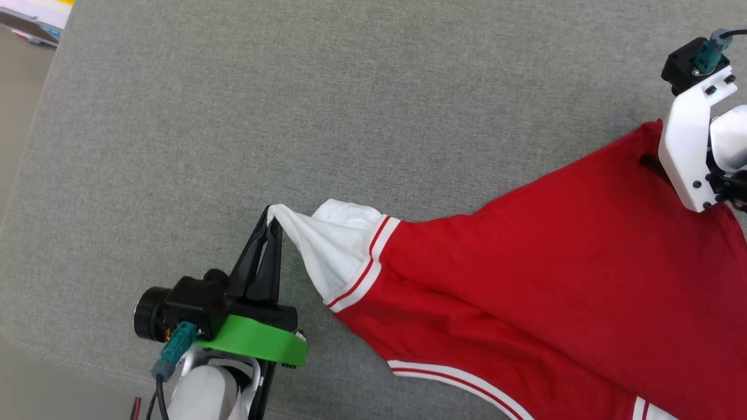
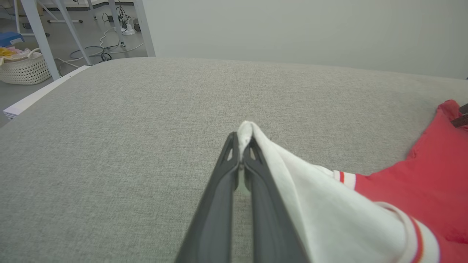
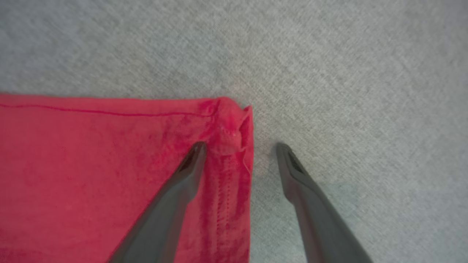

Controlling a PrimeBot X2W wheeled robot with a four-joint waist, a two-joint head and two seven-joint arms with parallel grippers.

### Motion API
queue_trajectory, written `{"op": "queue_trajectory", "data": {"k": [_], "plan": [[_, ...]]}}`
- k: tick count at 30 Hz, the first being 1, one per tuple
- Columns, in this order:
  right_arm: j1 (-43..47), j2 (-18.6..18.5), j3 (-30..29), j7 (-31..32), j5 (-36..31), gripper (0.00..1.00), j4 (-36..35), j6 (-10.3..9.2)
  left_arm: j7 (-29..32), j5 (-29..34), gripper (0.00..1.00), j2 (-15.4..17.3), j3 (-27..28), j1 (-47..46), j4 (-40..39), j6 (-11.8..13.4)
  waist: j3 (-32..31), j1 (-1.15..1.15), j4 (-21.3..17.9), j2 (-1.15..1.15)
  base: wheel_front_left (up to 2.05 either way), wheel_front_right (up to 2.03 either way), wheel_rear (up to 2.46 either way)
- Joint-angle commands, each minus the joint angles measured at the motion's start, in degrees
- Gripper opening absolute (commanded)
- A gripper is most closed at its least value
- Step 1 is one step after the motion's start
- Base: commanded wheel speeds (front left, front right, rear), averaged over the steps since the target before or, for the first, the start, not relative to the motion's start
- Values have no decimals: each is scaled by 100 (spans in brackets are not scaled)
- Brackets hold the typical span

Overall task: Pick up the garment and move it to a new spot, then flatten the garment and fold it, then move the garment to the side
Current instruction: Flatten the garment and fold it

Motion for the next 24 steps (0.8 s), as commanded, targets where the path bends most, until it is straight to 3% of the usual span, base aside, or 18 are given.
{"op": "queue_trajectory", "data": {"k": [1, 5, 7, 10, 15, 24], "plan": [[258, 96, 306, 9, 88, 100, 310, -2, -32, 57, 0, -42, 3, -104, 5, -28, 71, 0, 67, 0, 0, 0, 0], [341, 139, 530, -181, 352, 100, 561, -2, -32, 79, 0, -70, 33, -96, 29, -35, 41, 0, 32, 0, 0, 0, 0], [290, 130, 672, -343, 411, 0, 528, -2, -32, 93, 0, -60, 72, -75, 43, -37, -1, 0, -19, 0, 0, 0, 0], [153, 98, 765, -676, 521, 0, 480, -2, -32, 114, 0, -26, 137, -45, 57, -40, -103, 0, -110, 0, 0, 0, 0], [-6, 23, 698, -1744, 619, 0, 299, -2, -32, 163, 0, 22, 212, 20, 34, -43, -402, 0, -234, 0, 0, 0, 0], [183, -227, 369, -3202, 709, 0, -147, -2, -24, 291, 0, 440, 429, 80, -259, -51, -1053, 0, -590, 0, 0, 0, 0]]}}
